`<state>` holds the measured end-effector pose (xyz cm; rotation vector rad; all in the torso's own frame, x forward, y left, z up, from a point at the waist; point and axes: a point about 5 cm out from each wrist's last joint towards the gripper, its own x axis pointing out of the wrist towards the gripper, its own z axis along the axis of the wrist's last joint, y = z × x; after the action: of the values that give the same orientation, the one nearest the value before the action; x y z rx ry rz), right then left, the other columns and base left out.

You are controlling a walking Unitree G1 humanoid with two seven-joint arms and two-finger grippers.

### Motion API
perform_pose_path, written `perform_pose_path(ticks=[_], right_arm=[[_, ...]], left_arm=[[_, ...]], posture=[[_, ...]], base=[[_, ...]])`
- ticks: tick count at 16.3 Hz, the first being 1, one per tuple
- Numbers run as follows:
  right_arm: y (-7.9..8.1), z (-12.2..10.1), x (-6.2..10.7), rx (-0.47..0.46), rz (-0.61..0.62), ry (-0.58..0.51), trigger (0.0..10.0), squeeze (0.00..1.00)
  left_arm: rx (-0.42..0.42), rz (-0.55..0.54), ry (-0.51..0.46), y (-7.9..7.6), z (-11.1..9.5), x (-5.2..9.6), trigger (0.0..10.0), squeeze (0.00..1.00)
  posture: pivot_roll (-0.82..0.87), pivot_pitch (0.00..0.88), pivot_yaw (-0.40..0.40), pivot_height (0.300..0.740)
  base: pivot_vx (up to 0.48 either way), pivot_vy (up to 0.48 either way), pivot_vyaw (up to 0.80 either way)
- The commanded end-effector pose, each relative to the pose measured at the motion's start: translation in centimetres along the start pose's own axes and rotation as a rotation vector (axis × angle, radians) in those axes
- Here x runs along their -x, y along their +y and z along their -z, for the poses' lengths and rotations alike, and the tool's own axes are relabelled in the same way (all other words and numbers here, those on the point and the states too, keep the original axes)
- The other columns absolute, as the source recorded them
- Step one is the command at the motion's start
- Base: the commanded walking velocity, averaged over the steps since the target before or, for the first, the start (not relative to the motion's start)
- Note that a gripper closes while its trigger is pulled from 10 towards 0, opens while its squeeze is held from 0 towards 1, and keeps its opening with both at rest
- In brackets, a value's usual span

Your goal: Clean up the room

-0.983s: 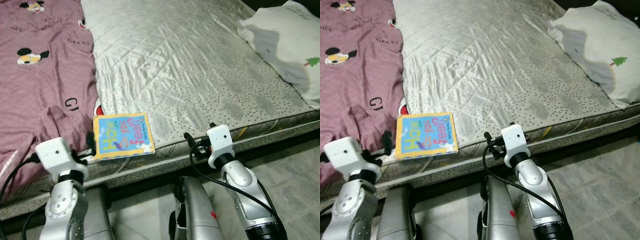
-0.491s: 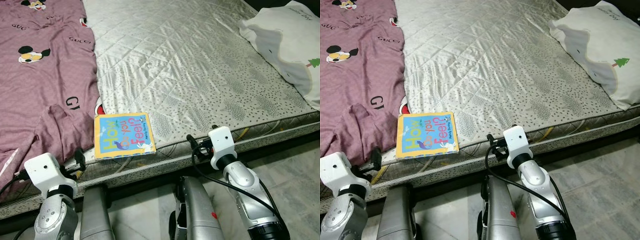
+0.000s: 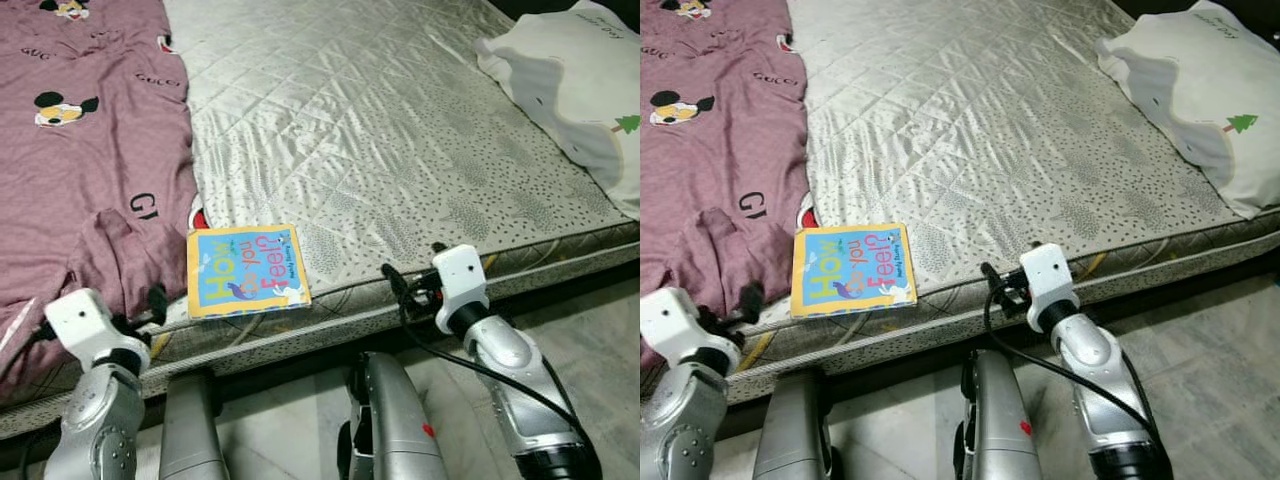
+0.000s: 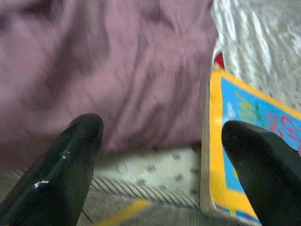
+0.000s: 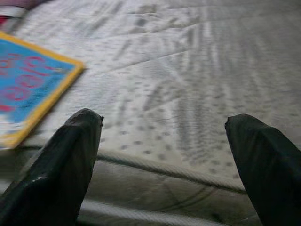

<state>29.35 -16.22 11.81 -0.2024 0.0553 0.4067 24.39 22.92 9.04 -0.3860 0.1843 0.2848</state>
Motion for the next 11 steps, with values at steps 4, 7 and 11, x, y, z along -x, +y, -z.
perform_pose_path(ticks=[4,7,11], right_arm=[[-0.3,-2.4,1.2,-0.081,-0.181,-0.035,10.0,0.00],[-0.2,-3.1,2.4,-0.045,-0.333,-0.014,10.0,0.00],[0.2,-2.8,2.0,0.016,-0.299,-0.030,10.0,0.00]], left_arm=[[0.046,0.056,0.112,-0.4,1.7,-1.0,10.0,0.00],[0.045,0.083,0.151,-0.4,2.0,-1.7,10.0,0.00],[0.194,0.179,0.213,-1.2,2.0,-3.8,10.0,0.00]], posture=[[-0.08,0.191,-0.092,0.533],[-0.09,0.191,-0.089,0.533],[-0.09,0.184,-0.088,0.533]], base=[[0.000,0.000,0.00],[0.000,0.000,0.00],[0.000,0.000,0.00]])
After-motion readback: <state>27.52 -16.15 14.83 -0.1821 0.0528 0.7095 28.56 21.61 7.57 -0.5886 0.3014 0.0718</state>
